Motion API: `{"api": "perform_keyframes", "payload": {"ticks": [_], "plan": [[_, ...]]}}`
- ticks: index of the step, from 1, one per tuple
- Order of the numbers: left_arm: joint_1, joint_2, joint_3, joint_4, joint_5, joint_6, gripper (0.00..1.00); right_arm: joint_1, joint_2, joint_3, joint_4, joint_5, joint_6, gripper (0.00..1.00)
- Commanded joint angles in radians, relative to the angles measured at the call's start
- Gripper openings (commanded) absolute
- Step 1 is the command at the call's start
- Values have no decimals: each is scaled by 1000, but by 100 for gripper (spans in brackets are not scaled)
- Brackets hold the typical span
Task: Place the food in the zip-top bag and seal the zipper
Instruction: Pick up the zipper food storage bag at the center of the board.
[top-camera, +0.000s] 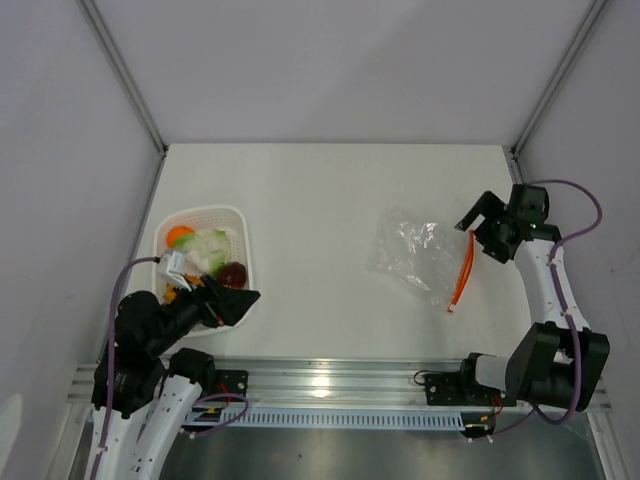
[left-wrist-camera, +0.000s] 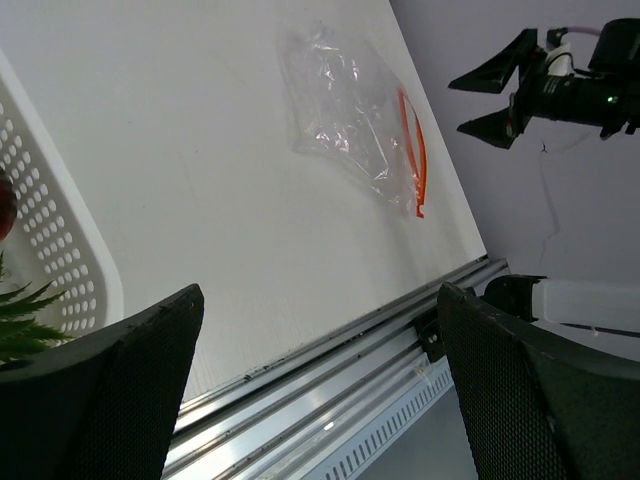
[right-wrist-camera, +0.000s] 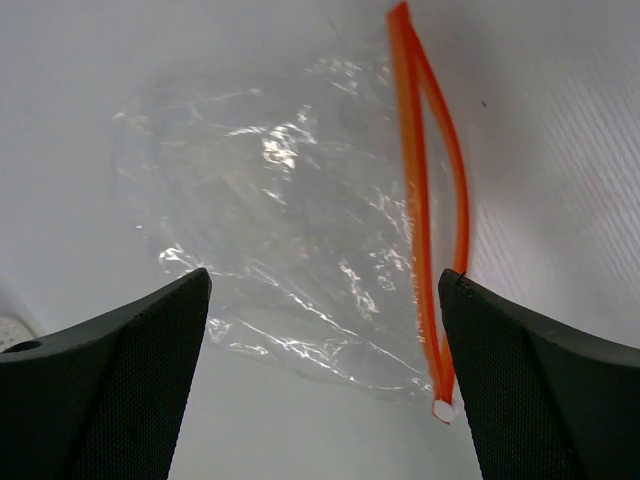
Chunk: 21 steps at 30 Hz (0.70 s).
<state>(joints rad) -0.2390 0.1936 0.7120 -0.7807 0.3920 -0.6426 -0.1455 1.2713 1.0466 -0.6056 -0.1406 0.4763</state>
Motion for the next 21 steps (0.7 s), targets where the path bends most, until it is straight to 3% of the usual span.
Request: {"api": "perform_keyframes", "payload": {"ticks": [1,5,12,17,21], "plan": [[7,23,-8,47,36,32,100,-75,-6,-109,-11,-71,39,96],[7,46,1,58,65,52,99,-91,14,-224,101,-149,79,96],[7,81,-5,73,128,61,99,-92,85,-243,193,-180,71,96],[1,104,-77,188,240,-20,80,-92,99,-275,323,-247,65,94],[-51,125,-88,222,226,-35,73,-92,154,-270,366,-300,53,86]]}}
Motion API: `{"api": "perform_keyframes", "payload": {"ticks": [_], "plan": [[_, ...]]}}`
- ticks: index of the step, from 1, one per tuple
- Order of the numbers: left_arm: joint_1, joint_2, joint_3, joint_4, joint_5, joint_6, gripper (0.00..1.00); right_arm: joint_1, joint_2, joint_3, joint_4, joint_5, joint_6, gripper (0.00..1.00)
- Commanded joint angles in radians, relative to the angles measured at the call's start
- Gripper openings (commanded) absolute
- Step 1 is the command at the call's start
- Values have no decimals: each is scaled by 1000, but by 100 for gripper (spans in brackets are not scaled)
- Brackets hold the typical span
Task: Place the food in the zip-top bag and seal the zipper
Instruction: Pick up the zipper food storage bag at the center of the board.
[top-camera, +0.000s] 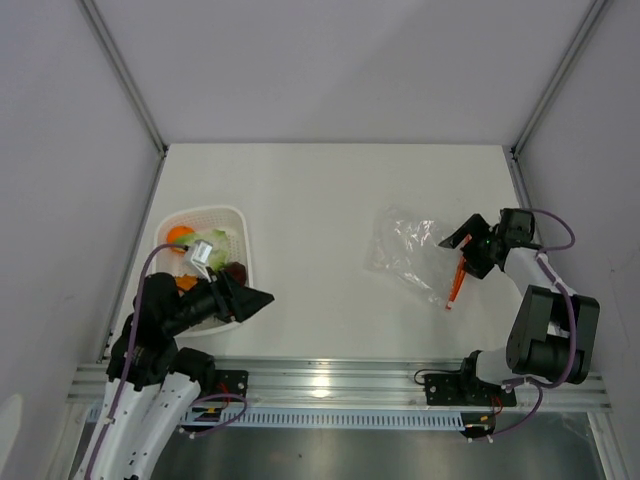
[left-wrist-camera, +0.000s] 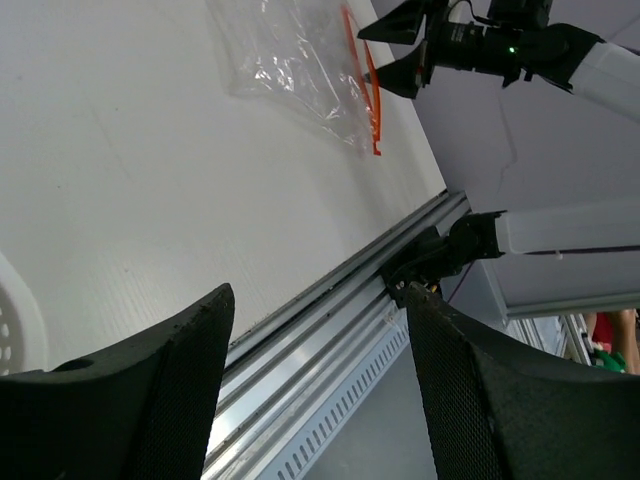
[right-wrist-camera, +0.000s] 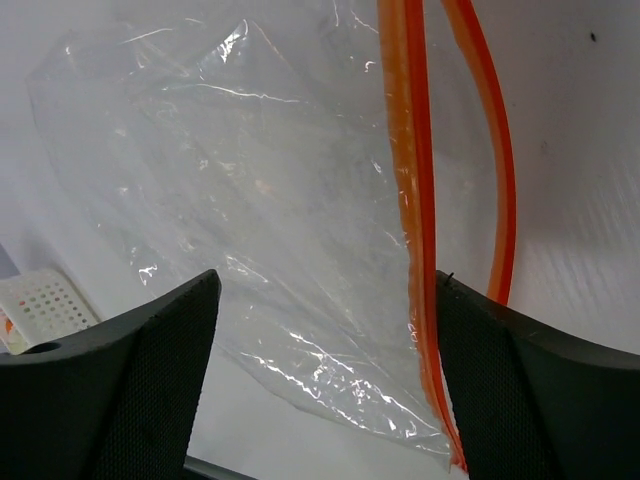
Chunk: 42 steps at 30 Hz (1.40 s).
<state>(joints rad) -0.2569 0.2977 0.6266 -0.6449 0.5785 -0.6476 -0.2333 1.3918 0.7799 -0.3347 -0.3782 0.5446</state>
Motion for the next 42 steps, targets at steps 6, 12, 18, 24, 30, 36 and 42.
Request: {"api": "perform_keyframes", "payload": {"ticks": [6,12,18,24,30,36,42], "plan": [[-194,93,38,117,-48,-34,66,-4,75,-7,187,-117,-28,68],[-432,195,93,139,-221,-41,63,22,82,-15,280,-234,-3,32],[-619,316,163,177,-379,-30,63,95,-8,-13,254,-283,12,0],[-732,411,206,254,-563,-46,55,296,-198,27,154,-148,110,0],[-835,535,300,240,-758,-67,51,582,-326,79,93,134,315,0],[-890,610,367,221,-867,-115,57,865,-330,157,-4,464,442,0],[-927,669,415,200,-913,-121,64,1034,-310,168,-39,668,575,0]]}}
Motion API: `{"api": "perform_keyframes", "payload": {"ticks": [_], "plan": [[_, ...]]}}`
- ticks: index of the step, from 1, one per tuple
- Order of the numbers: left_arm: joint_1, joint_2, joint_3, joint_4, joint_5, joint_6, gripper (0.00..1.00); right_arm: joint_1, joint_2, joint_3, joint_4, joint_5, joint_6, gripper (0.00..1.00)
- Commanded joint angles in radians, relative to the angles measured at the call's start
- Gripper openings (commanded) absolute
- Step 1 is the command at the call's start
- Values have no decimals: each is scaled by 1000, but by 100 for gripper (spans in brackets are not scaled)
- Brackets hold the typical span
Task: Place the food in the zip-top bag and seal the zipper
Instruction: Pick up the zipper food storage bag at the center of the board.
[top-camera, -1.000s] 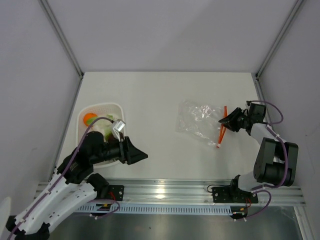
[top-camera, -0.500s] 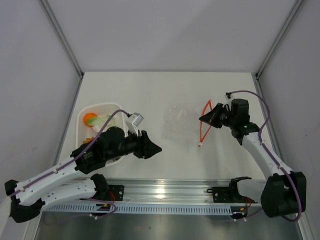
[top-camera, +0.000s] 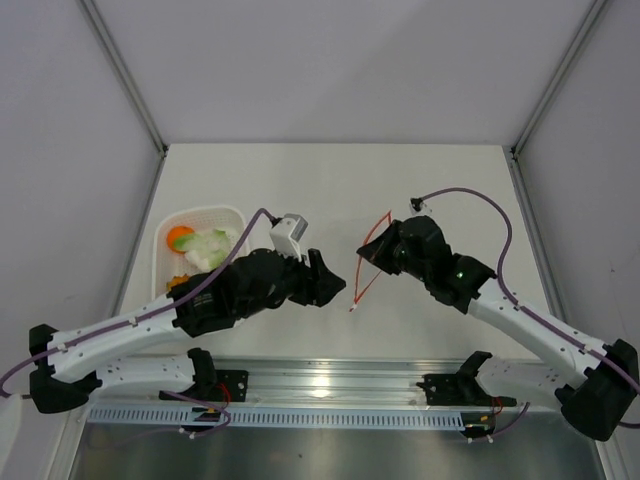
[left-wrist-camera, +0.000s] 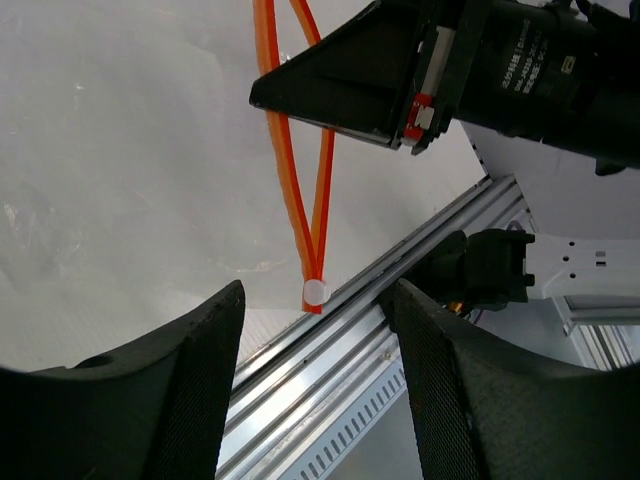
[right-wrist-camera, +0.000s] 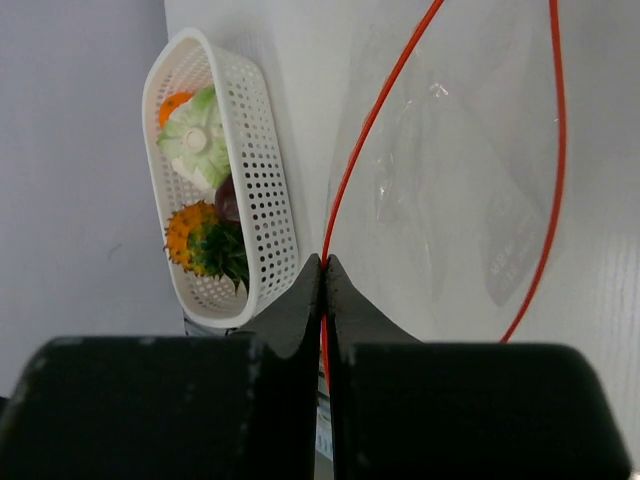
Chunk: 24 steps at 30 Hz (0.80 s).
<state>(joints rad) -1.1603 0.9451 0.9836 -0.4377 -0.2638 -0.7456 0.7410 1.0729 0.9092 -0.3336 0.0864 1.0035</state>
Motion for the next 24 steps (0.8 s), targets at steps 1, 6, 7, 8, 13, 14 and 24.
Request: {"api": "perform_keyframes", "payload": {"ticks": [1,6,7,8,13,14,24], "plan": [[-32,36,78,-21,-80,-23,65,105,18,45,-47,231,148,0],[-39,87,113,-82,-118,-18,65,196,50,115,-127,375,179,0],[-41,93,116,-84,-118,-17,65,202,51,122,-131,378,179,0],[-42,106,118,-85,-118,-14,64,213,53,125,-131,386,179,0],[-47,145,132,-113,-129,-5,60,236,42,131,-125,398,182,0],[-50,152,130,-114,-129,-5,60,239,41,134,-130,401,182,0],[-59,198,118,-76,-101,-5,59,258,39,148,-128,415,170,0]]}}
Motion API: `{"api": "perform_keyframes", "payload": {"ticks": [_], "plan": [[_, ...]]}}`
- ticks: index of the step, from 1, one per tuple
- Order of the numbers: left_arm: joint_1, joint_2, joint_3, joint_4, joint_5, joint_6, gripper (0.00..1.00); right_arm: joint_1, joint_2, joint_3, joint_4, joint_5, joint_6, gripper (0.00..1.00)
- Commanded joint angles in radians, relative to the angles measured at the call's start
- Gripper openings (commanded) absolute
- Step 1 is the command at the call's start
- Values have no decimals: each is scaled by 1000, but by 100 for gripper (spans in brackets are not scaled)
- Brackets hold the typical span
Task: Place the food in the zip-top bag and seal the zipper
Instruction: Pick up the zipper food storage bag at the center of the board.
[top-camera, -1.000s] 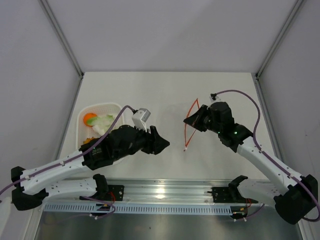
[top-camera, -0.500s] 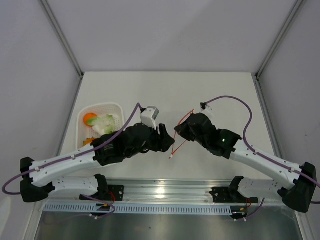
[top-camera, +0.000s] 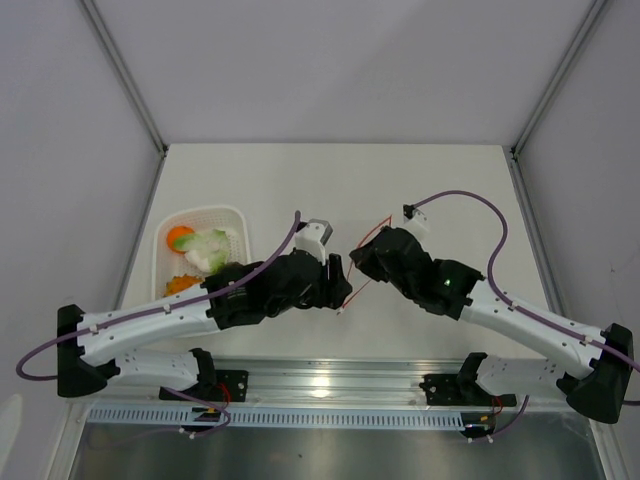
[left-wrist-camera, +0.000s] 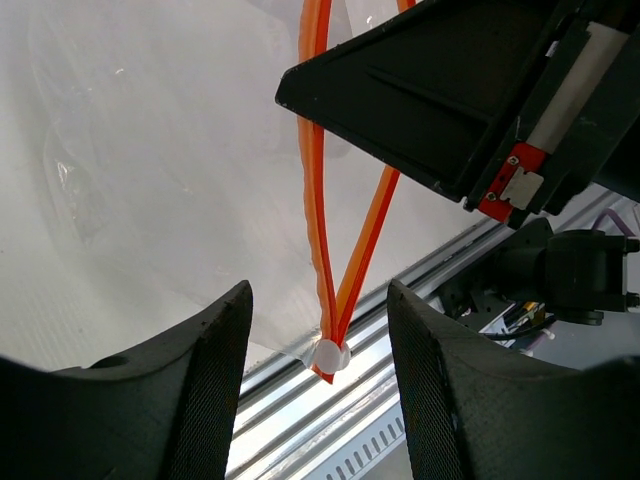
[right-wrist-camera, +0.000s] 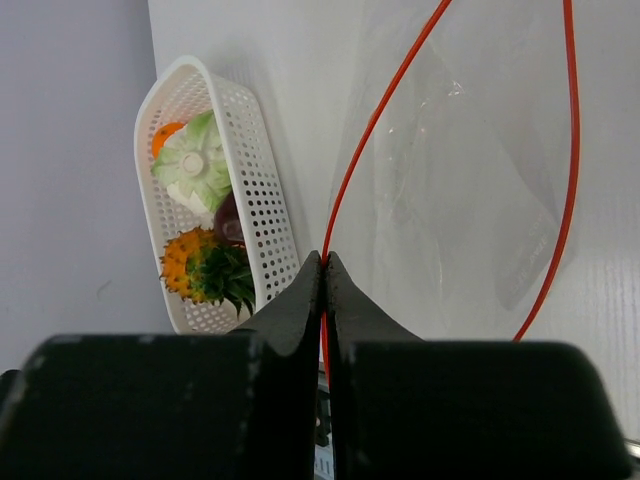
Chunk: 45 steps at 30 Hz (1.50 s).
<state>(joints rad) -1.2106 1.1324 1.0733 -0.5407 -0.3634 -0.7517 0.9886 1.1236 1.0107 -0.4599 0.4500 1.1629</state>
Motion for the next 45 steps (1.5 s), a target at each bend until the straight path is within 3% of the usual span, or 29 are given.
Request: {"api": "perform_keyframes", "payload": {"ticks": [1,9,16,22,29,31,34,37,38,40,44,45], "plan": [[-9,23,33,24,-2,2,60,13,-8,46,1,46,6,0],[-9,63,28,19,-23,9,69,30,-10,51,27,24,-11,0],[2,107,54,-8,-65,31,65,59,-10,58,27,29,-8,0],[23,107,25,10,-51,32,40,76,-13,62,29,33,-8,0],[42,87,2,27,-29,43,1,81,-10,69,30,35,-38,0],[46,75,-1,25,-28,43,0,81,-11,69,26,38,-49,2],[59,61,-7,27,-14,43,1,81,-10,74,27,32,-95,12],[74,44,-6,19,-5,46,0,82,5,112,-17,30,-150,30],[78,34,-4,18,-3,46,1,79,18,124,-37,26,-179,42],[85,21,-3,16,-6,49,1,74,27,161,-89,18,-212,52],[111,-9,-3,10,1,55,1,35,9,196,-172,-11,-268,91],[114,-11,-1,10,3,55,1,28,-1,201,-180,-16,-279,93]]}}
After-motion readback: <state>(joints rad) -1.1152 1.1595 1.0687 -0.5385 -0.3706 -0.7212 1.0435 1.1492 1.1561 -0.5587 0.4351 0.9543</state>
